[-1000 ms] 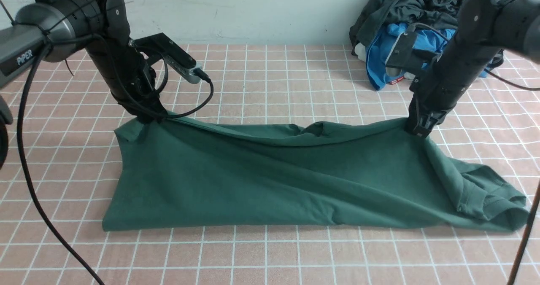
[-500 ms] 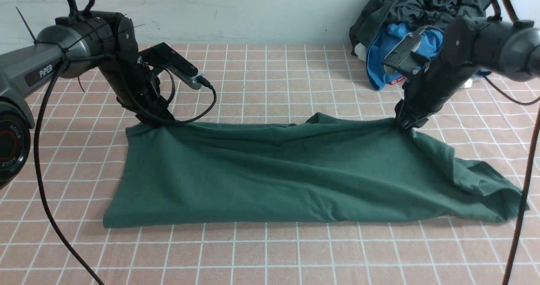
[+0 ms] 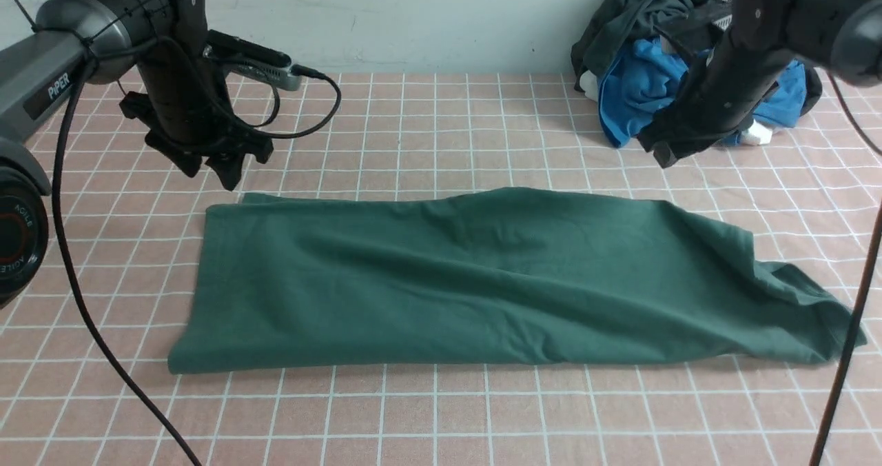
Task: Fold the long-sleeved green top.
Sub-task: Use both arms to drag the lower edge of the fabric forward and fold it over the upper edge
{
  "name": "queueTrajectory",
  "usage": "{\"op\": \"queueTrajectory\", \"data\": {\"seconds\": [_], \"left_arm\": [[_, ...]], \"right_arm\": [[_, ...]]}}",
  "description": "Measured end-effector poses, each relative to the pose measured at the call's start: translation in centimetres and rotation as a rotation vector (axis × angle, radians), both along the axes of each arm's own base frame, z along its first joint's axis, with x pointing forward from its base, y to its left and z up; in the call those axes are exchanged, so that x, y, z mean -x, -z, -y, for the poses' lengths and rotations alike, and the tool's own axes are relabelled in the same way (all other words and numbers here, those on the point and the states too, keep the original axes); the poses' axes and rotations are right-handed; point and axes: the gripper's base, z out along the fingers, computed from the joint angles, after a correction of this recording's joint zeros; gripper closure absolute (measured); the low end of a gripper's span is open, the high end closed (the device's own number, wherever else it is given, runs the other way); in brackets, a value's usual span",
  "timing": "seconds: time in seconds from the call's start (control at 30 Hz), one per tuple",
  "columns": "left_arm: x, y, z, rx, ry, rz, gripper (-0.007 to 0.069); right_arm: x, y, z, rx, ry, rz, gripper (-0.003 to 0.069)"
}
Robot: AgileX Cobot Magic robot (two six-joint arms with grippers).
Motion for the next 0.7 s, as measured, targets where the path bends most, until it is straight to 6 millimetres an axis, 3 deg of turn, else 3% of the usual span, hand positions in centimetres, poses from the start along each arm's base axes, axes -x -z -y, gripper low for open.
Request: {"op": "queueTrajectory", "data": {"seconds": [0.07,0.1,0.13,0.2,0.3,0.43,0.5,0.6,0.7], "left_arm": [[0.3,-0.3,1.4,0.037,0.043,-0.006,0.0388],[0.6,-0.5,2.5,0.067,0.074,-0.010,0.0454],[0.6,-0.5,2.7,0.070,0.083,-0.013,0.0463],[1.0,-0.7,4.7,0.112,0.137,-0.017,0.0575],[1.4,-0.7,6.2,0.132,0.184,-0.021,0.0618],[1.6,-0.7,7.2,0.143,0.208,-0.024,0.0628],[1.6,-0.7,7.2,0.148,0.209,-0.024,0.0628],[1.6,-0.7,7.2,0.148,0.209,-0.024,0.0628],[1.6,-0.7,7.2,0.148,0.209,-0.024,0.0628]], "right_arm": [[0.8,-1.0,-0.4,-0.020,-0.010,-0.030,0.0293],[1.2,-1.7,-0.6,-0.031,-0.020,-0.038,0.0293],[1.3,-1.9,-0.6,-0.037,-0.022,-0.035,0.0295],[2.6,-3.0,-0.9,-0.078,-0.029,-0.041,0.0307],[4.8,-2.8,-1.0,-0.121,-0.038,-0.101,0.0326],[7.8,0.2,-1.2,-0.122,-0.047,-0.241,0.0348],[9.3,3.3,-0.8,-0.087,-0.036,-0.317,0.0356],[9.9,6.2,0.3,-0.012,0.008,-0.326,0.0359],[9.5,7.7,2.0,0.046,0.083,-0.301,0.0361]]}}
